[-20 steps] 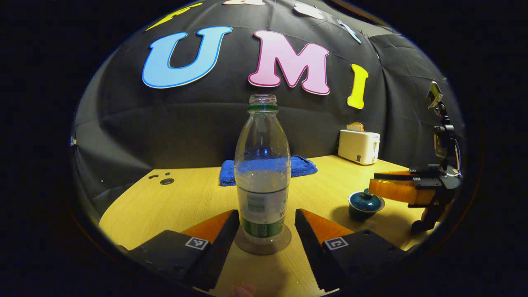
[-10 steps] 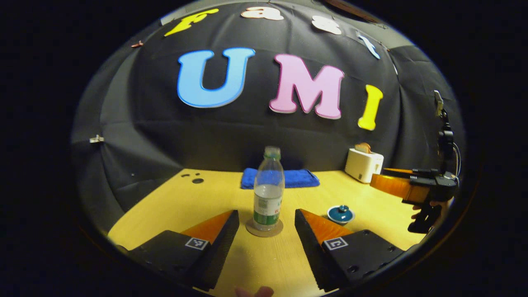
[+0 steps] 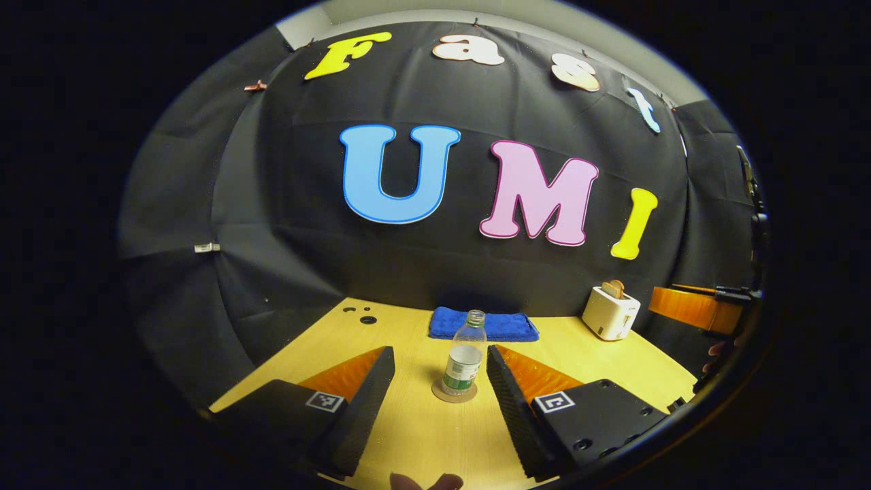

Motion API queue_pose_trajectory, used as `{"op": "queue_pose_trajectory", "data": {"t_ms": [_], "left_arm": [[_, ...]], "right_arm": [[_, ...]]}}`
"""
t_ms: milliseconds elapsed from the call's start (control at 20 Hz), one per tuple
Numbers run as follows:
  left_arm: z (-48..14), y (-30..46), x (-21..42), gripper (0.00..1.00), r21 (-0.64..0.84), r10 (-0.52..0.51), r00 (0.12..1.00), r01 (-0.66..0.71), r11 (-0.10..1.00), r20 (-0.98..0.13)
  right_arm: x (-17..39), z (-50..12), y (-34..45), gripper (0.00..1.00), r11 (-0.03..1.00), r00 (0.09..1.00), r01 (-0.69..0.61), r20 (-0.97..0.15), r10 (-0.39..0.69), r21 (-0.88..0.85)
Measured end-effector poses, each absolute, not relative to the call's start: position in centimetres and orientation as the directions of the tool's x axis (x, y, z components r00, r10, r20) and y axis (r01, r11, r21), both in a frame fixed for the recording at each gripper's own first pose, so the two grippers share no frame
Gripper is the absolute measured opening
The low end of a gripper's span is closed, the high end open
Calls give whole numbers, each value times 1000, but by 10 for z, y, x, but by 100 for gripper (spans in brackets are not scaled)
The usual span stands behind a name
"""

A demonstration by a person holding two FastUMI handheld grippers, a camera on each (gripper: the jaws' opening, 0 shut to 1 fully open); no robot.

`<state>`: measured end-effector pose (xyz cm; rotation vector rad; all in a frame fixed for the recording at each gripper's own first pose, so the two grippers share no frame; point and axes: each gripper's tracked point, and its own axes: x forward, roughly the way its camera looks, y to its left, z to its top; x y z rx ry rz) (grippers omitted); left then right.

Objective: Open the teacup lid with one hand, grasp the water bottle and pour water into the teacup with the other hand; after pouring, place the water bottle on the coaster and then close the teacup lid.

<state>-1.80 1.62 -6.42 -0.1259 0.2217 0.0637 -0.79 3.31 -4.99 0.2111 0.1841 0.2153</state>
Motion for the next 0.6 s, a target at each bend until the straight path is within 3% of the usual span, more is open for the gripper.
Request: {"op": "queue_pose_trajectory", "data": {"t_ms": [600], "left_arm": [[-29,17,-48,86,-85,13,984,-29,996,-179]], "right_arm": [[-52,-11,25,97,972,979,-143,-117,166,189]]}}
